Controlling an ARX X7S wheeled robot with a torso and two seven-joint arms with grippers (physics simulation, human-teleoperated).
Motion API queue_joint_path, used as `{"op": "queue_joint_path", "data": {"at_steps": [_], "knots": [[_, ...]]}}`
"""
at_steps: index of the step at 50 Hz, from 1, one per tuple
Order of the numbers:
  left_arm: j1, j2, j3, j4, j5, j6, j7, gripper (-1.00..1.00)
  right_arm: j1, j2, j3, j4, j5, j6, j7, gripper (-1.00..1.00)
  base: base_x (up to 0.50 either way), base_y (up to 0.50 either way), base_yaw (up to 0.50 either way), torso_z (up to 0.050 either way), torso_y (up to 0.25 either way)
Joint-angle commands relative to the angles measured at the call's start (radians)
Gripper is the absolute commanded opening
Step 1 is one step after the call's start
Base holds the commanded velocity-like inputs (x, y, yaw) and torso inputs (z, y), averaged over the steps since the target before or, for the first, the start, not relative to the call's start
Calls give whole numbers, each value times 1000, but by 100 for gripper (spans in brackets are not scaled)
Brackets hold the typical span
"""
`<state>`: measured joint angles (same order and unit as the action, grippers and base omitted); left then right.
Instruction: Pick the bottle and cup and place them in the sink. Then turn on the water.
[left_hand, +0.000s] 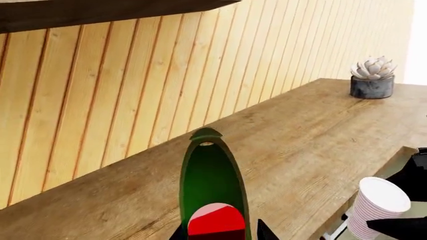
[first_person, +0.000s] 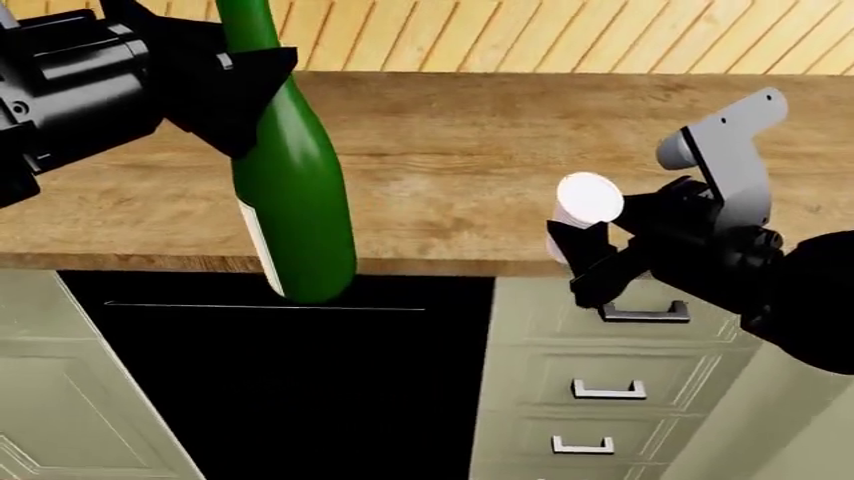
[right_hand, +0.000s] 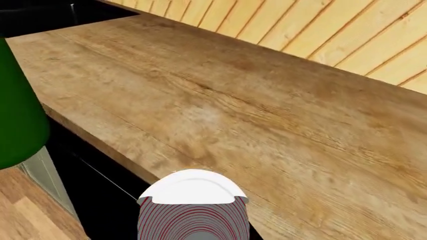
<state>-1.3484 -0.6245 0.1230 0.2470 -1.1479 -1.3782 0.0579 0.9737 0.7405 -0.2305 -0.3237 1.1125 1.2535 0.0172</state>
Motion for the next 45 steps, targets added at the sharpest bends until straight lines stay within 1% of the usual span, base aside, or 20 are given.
{"op": "queue_joint_path", "data": {"at_steps": [1,8,45], "knots": [[-5,-6,-4,-3,1,15,-7,-100,1,1,-8,2,-7,-6,-2,-100,-496,-14,0,0,0],[-3,-8,4,-5,5,26,-4,-100,-12,5,-1,6,-9,-17,6,-100,-27,-1,0,1,0],[-3,-20,24,-9,-16,40,-17,-100,-19,15,-27,5,-8,-36,-4,-100,-500,-14,0,0,1]]}}
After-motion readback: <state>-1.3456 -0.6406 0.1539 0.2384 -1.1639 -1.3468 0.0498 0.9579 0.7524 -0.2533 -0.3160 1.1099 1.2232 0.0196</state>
